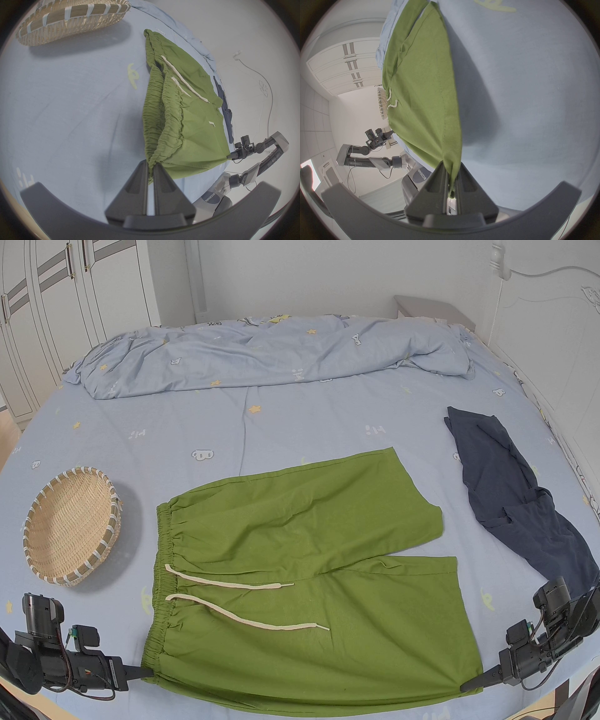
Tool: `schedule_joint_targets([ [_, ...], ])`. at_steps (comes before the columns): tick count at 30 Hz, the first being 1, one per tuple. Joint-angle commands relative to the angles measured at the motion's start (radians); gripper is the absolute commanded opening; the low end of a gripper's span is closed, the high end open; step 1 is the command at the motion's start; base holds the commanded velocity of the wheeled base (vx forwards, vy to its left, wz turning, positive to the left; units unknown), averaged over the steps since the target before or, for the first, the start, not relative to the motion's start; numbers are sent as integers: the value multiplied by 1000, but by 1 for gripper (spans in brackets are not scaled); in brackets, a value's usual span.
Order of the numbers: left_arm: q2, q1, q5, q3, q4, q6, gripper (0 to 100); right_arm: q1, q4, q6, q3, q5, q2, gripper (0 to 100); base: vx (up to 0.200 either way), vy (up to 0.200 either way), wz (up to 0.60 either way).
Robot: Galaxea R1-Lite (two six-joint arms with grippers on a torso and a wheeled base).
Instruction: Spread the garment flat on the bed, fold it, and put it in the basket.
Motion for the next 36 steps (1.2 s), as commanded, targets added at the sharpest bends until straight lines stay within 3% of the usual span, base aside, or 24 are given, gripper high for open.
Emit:
schedule_joint_targets([
  [1,-11,-1,3,14,-2,-3,0,41,28,7,7,-4,-82,0,0,0,0],
  [5,-67,-11,3,2,-2,-37,0,95,130,33,-45,-6,-213,0,0,0,0],
  [8,-135,-37,5,-44,20,-112,0,110,240,103,-151,-9,-309,0,0,0,0],
  [10,-209,-65,5,-118,115,-180,0,119,343,146,-269,-47,-363,0,0,0,0],
  [12,-259,-79,5,-202,250,-206,0,138,386,157,-338,-119,-381,0,0,0,0],
  [13,-298,-88,6,-291,403,-218,0,170,407,174,-387,-178,-389,0,0,0,0],
  [14,-298,-88,6,-291,403,-218,0,170,407,174,-387,-178,-389,0,0,0,0],
  [15,-334,-93,6,-452,657,-224,0,216,413,223,-453,-256,-389,0,0,0,0],
  [16,-334,-93,6,-452,657,-224,0,216,413,223,-453,-256,-389,0,0,0,0],
  [17,-342,-94,8,-604,861,-226,0,257,407,261,-507,-334,-389,0,0,0,0],
  [19,-333,-94,8,-737,991,-226,0,303,403,274,-568,-421,-381,0,0,0,0],
  [22,-298,-93,8,-839,1028,-226,0,342,386,275,-668,-520,-346,0,0,0,0],
  [24,-264,-93,8,-892,1031,-227,0,355,375,275,-752,-549,-286,0,0,0,0],
  [29,-169,-90,8,-980,1031,-238,0,366,380,274,-948,-567,-159,0,0,0,0],
  [34,-58,-91,8,-1090,1040,-304,0,368,374,272,-1151,-642,-22,0,0,0,0],
  [36,-5,-91,8,-1141,1065,-319,0,368,375,277,-1228,-642,21,0,0,0,0],
])
